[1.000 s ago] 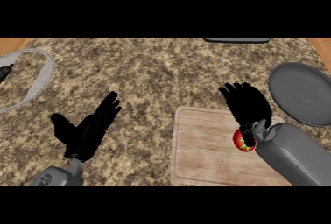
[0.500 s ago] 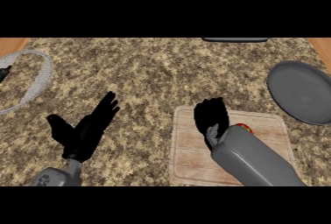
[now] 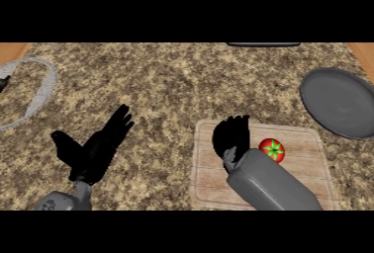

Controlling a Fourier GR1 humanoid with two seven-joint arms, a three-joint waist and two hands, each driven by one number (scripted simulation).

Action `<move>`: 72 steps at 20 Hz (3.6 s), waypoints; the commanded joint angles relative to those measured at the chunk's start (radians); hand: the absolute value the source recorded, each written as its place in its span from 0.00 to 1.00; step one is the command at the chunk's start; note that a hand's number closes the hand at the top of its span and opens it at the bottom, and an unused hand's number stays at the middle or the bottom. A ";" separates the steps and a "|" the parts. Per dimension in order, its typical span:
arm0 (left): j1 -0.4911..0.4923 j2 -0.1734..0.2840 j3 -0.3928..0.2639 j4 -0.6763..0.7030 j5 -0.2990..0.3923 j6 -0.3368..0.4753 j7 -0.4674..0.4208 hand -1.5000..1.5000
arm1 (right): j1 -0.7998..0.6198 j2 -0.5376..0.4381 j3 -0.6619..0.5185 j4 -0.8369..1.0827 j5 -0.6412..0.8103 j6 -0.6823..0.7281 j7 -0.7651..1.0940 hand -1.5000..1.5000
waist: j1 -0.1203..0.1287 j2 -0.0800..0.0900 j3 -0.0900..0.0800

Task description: Pick the tomato from the cutting board and place it in the pan

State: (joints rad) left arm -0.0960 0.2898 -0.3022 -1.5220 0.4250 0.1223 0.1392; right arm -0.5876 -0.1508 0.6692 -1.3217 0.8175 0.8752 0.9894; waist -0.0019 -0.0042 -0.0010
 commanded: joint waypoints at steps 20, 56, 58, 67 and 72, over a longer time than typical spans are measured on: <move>0.014 -0.074 0.052 -0.018 -0.076 -0.040 0.040 0.50 | 0.157 -0.096 -0.022 -0.020 0.351 -0.022 -0.116 1.00 | 0.006 0.005 0.001; 0.001 -0.123 0.064 -0.016 -0.146 -0.049 0.044 0.50 | 0.670 -0.072 -0.454 -0.828 0.015 -0.984 -0.482 1.00 | -0.007 0.005 0.002; -0.014 -0.129 0.076 -0.022 -0.136 -0.035 0.075 0.50 | 0.648 -0.097 -0.581 -0.765 -0.134 -0.986 -0.563 1.00 | -0.004 0.006 0.002; 0.060 -0.089 0.114 -0.077 -0.113 -0.112 0.077 0.50 | 0.461 -0.183 -0.750 -0.287 -0.066 -1.107 -0.839 1.00 | 0.015 0.006 0.002; 0.009 -0.116 0.119 -0.022 -0.130 -0.102 0.076 0.50 | 0.298 -0.215 -0.876 0.030 -0.082 -1.259 -0.990 1.00 | 0.020 0.010 0.002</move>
State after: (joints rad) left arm -0.0807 0.1742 -0.1932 -1.5610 0.2970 0.0311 0.2191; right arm -0.1909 -0.3492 -0.1396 -1.4966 0.7138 -0.2773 0.0937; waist 0.0119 0.0039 0.0010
